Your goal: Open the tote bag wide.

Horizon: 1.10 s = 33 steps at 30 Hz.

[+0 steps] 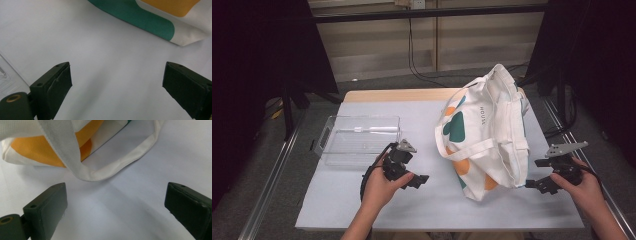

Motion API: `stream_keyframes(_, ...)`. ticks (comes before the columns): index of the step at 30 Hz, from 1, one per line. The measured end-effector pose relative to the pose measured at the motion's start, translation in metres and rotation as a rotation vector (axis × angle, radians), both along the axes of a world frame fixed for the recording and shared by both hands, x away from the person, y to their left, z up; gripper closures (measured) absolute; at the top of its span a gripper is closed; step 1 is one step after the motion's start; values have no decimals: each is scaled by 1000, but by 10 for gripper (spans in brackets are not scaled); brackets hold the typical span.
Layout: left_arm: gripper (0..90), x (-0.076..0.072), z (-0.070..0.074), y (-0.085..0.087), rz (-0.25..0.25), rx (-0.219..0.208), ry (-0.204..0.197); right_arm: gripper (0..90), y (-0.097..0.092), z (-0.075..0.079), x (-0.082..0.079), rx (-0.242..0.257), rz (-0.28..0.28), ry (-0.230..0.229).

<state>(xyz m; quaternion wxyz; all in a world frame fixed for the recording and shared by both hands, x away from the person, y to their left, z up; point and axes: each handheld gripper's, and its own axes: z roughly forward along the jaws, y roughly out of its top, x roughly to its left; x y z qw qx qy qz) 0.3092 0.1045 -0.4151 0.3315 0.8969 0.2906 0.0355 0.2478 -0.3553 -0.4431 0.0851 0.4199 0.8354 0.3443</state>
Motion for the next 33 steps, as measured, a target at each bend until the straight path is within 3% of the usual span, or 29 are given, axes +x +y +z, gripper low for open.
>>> stream_keyframes(5,83,3,4,-4,-7,-11,-4,44,-3,3,2,8,-6,-2)
stream_keyframes(11,84,11,16,-16,-33,-8,-14,44,-6,11,12,-22,-37,27)
stream_keyframes(17,83,17,28,-27,-58,4,-19,44,-15,24,27,-8,-77,37)
stream_keyframes(20,83,24,37,-35,-50,-14,-21,44,-20,31,35,-11,-87,33)
stream_keyframes(24,83,32,46,-40,-65,3,-15,44,-22,41,47,-20,-118,28)
stream_keyframes(33,83,47,59,-49,-61,-11,5,43,-19,64,73,-47,-125,19)
